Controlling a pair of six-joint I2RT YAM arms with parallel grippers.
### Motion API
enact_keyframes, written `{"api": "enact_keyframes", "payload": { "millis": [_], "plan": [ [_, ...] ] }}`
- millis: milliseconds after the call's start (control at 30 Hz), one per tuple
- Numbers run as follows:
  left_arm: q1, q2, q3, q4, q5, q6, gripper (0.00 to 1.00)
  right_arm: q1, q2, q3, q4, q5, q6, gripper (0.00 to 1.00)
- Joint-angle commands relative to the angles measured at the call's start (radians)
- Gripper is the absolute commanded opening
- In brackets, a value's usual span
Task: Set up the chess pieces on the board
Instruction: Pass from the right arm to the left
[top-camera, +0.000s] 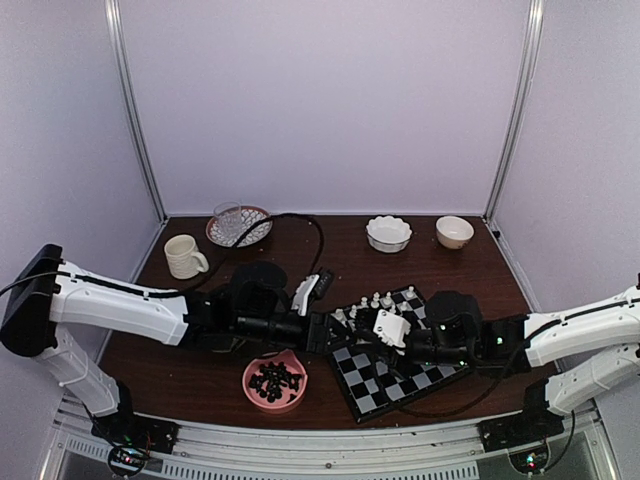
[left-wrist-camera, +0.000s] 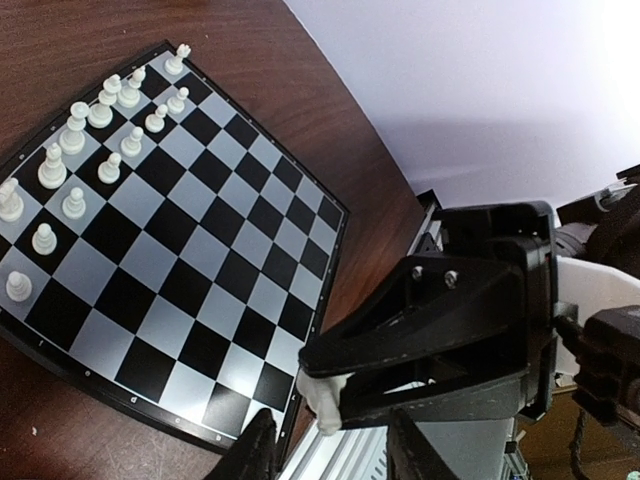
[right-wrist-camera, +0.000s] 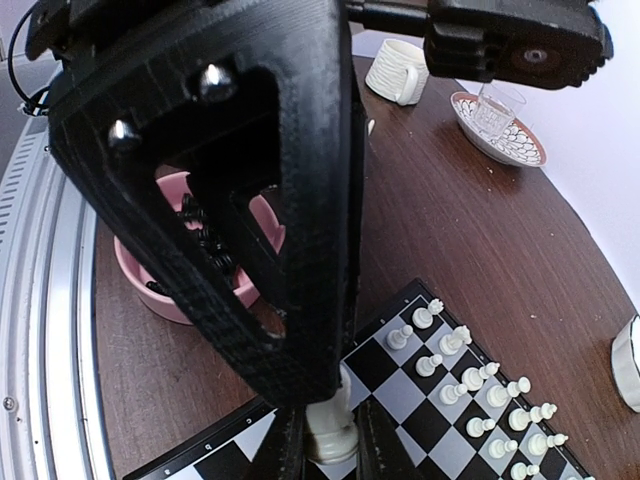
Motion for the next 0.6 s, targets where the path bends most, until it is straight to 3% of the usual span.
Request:
{"api": "enact_keyframes", "payload": {
  "millis": [0,567],
  "plan": [
    [-0.005,0.029,0.038,0.034,0.014,-0.003,0.36,0.012,-0.010,0.000,0.024,0.034,-0.006,0.13],
    [-0.004,0.061,0.062,0.026,0.025,-0.008,0.16,0.024,-0.004,0.002,0.033,0.039,-0.006,0.15]
  ]
}}
